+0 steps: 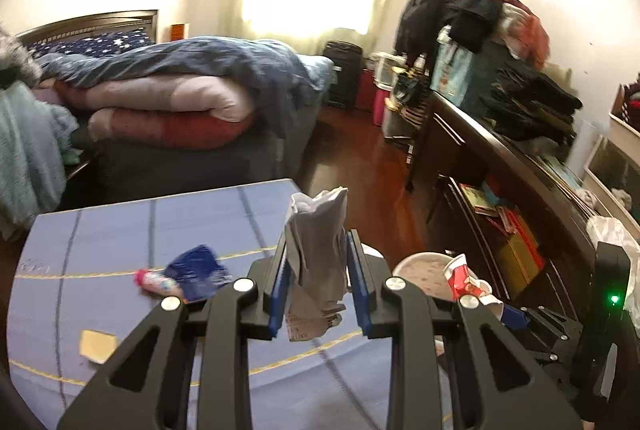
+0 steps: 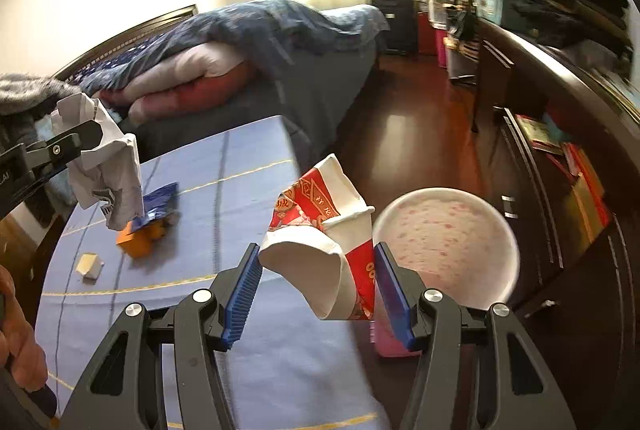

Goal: Collect trash

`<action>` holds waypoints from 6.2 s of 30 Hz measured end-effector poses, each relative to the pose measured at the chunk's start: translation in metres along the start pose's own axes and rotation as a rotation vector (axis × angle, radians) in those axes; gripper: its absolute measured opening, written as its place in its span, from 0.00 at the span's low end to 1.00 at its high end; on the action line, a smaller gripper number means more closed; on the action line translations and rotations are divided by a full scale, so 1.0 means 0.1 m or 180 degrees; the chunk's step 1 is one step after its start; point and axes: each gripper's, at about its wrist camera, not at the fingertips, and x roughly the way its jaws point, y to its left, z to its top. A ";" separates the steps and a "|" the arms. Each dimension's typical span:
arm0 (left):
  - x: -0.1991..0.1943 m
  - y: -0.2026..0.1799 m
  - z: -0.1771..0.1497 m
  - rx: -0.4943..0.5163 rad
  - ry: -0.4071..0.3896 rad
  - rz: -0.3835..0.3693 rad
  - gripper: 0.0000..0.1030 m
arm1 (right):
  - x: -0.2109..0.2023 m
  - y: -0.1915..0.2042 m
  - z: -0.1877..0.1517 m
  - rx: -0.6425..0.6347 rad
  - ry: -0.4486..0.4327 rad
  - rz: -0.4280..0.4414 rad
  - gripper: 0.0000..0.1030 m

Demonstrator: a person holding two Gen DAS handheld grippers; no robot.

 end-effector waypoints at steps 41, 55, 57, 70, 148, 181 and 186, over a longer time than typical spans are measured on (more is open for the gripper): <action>2.22 -1.73 -0.42 0.0477 0.0950 -0.0859 0.69 | 1.06 -1.77 -0.22 0.0625 0.0392 -0.0786 0.63; 1.87 -1.38 -0.27 0.0335 0.0751 -0.0554 0.79 | 0.89 -1.58 -0.22 0.0620 0.0399 -0.0727 0.71; 1.78 -1.30 -0.23 0.0320 0.0691 -0.0477 0.82 | 0.82 -1.50 -0.20 0.0607 0.0383 -0.0686 0.73; 0.89 -0.10 -0.15 -0.0090 0.0350 0.0613 0.96 | 0.43 -0.49 -0.06 0.0164 0.0266 -0.0222 0.80; -0.03 2.20 -0.46 -0.1200 0.0200 0.0919 0.31 | 1.06 2.23 -0.20 -0.1011 0.0576 0.0691 0.62; -0.37 1.70 -0.29 -0.0850 0.0024 0.0763 0.33 | 0.52 1.78 -0.13 -0.0749 0.0420 0.0729 0.34; -0.37 1.44 -0.21 -0.0714 0.0003 0.0673 0.33 | 0.38 1.55 -0.12 -0.0675 0.0339 0.0683 0.34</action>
